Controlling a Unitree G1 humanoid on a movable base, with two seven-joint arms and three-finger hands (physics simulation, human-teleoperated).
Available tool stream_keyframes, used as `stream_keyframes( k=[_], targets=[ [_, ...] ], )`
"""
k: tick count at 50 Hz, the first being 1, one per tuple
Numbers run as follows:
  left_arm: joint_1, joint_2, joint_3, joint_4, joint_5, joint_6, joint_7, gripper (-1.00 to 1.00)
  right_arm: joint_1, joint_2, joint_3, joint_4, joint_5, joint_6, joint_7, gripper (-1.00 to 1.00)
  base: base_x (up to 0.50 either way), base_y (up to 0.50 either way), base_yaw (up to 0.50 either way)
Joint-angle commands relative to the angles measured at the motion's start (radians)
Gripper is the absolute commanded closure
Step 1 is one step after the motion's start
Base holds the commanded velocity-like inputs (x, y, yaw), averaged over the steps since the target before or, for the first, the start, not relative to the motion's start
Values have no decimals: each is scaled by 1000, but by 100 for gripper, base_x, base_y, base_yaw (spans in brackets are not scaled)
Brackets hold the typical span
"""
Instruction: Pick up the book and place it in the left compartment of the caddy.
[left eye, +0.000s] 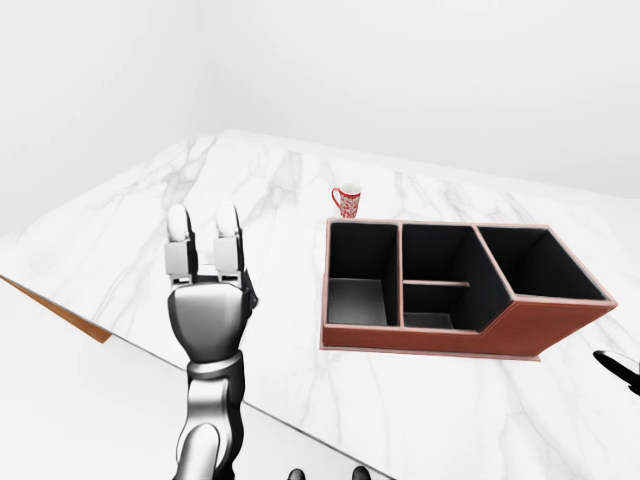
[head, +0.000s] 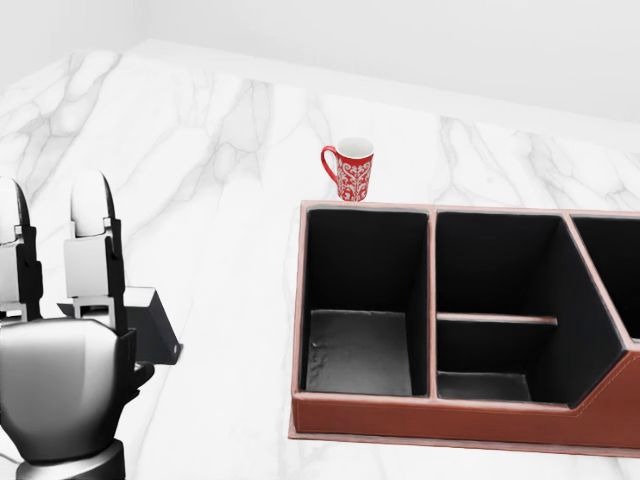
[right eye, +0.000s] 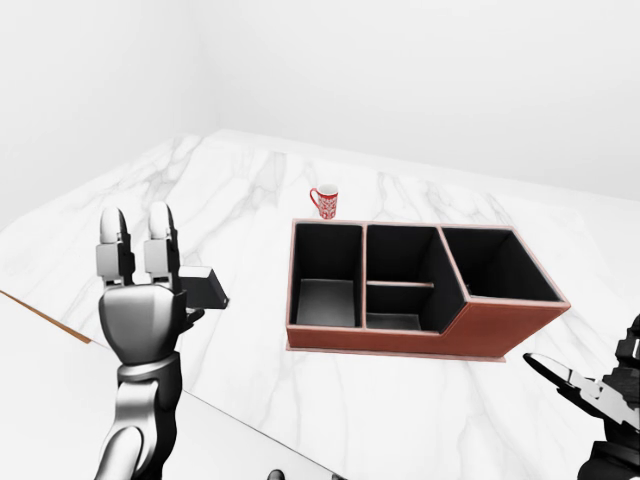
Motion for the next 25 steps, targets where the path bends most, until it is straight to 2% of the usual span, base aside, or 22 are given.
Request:
stream_keyframes(
  k=[1,23,25],
  targets=[
    [-6,3,0,18,5,0,-4,-100,1,0,1,0,-15,0,3,-100,0,0,0],
    [-6,3,0,18,4,0,-4,-100,0,1,-1,0,-17,0,4,-100,0,0,0],
    [-16,3,1,-2,14,0,-36,-100,0,1,0,5,-15,0,10,-100,0,0,0]
  ],
)
